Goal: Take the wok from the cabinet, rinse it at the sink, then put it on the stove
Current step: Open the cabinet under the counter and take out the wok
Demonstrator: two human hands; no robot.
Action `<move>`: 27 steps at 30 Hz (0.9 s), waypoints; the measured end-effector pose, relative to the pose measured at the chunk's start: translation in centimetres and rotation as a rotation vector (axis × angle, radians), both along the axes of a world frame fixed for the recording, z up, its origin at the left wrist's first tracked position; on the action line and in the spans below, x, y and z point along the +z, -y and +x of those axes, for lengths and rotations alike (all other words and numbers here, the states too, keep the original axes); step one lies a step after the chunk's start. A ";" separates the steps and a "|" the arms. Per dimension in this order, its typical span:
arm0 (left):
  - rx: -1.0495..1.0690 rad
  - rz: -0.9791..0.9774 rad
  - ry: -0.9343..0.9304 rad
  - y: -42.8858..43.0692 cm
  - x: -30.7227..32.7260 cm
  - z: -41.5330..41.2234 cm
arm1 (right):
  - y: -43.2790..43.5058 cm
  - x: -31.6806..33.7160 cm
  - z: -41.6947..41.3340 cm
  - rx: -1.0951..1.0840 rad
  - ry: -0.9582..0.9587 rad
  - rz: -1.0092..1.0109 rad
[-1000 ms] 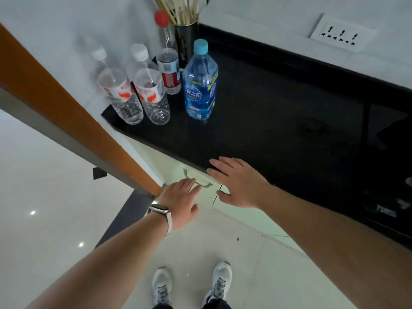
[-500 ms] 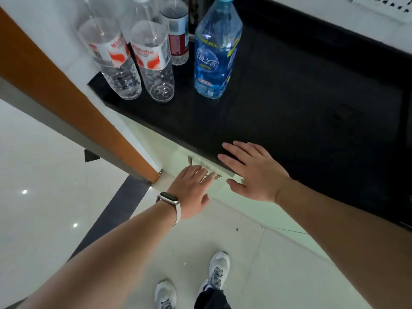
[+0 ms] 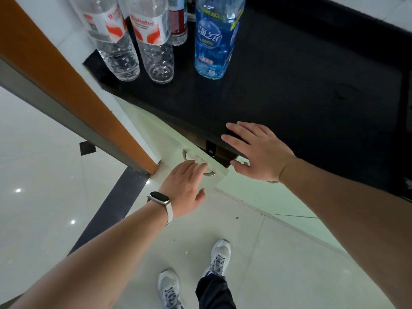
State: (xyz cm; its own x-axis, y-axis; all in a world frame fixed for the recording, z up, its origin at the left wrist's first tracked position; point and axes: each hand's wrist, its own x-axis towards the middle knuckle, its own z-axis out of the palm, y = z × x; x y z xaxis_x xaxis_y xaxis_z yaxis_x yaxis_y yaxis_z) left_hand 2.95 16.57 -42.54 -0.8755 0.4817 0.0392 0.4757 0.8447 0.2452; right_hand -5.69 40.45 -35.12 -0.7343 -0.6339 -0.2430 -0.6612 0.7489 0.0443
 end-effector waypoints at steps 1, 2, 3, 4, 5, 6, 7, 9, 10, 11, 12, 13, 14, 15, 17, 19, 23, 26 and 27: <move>-0.007 0.003 0.001 0.1 0.1 0.0 | 0.1 0.0 0.0 -0.001 -0.003 0.005; -0.014 0.004 0.003 0.2 0.2 0.1 | 0.1 0.0 0.0 -0.003 -0.004 0.009; -0.019 0.006 0.002 0.3 0.3 0.1 | 0.1 0.0 0.0 -0.004 -0.006 0.015; -0.022 0.010 0.003 0.4 0.4 0.2 | 0.1 0.0 0.0 -0.006 -0.009 0.022; -0.023 0.014 0.007 0.5 0.4 0.3 | 0.1 0.0 0.1 -0.008 -0.011 0.028; -0.020 0.019 0.015 0.6 0.4 0.5 | 0.1 0.0 0.0 -0.010 -0.011 0.031; -0.014 0.026 0.023 0.7 0.4 0.6 | 0.1 0.0 0.0 -0.011 -0.009 0.033; -0.006 0.032 0.039 0.9 0.3 0.8 | 0.2 0.0 0.1 -0.014 -0.008 0.035; -0.014 0.021 0.049 1.0 0.3 0.8 | 0.2 0.0 0.1 -0.013 -0.009 0.037; -0.031 -0.004 0.060 1.0 0.3 0.8 | 0.3 0.0 0.1 -0.012 -0.009 0.040; -0.046 -0.032 0.068 1.1 0.3 0.8 | 0.3 0.0 0.1 -0.013 -0.008 0.042; -0.051 -0.052 0.069 1.1 0.3 0.7 | 0.3 0.0 0.1 -0.015 -0.008 0.043; -0.048 -0.064 0.068 1.2 0.3 0.7 | 0.3 0.0 0.1 -0.015 -0.009 0.043; -0.040 -0.072 0.068 1.1 0.3 0.7 | 0.2 0.0 0.1 -0.015 -0.012 0.043; -0.013 -0.085 0.074 0.9 0.5 0.8 | 0.2 0.0 0.1 -0.012 -0.017 0.048; 0.027 -0.092 0.087 0.7 0.7 1.2 | 0.2 0.0 0.1 -0.012 -0.020 0.049; 0.127 -0.108 -0.031 0.3 1.1 2.2 | 0.2 0.0 0.1 -0.010 -0.023 0.051; 0.187 -0.107 -0.115 -0.1 1.2 2.7 | 0.2 0.1 0.1 -0.011 -0.020 0.053; 0.189 -0.096 -0.134 -0.2 1.3 2.7 | 0.2 0.1 0.1 -0.011 -0.020 0.053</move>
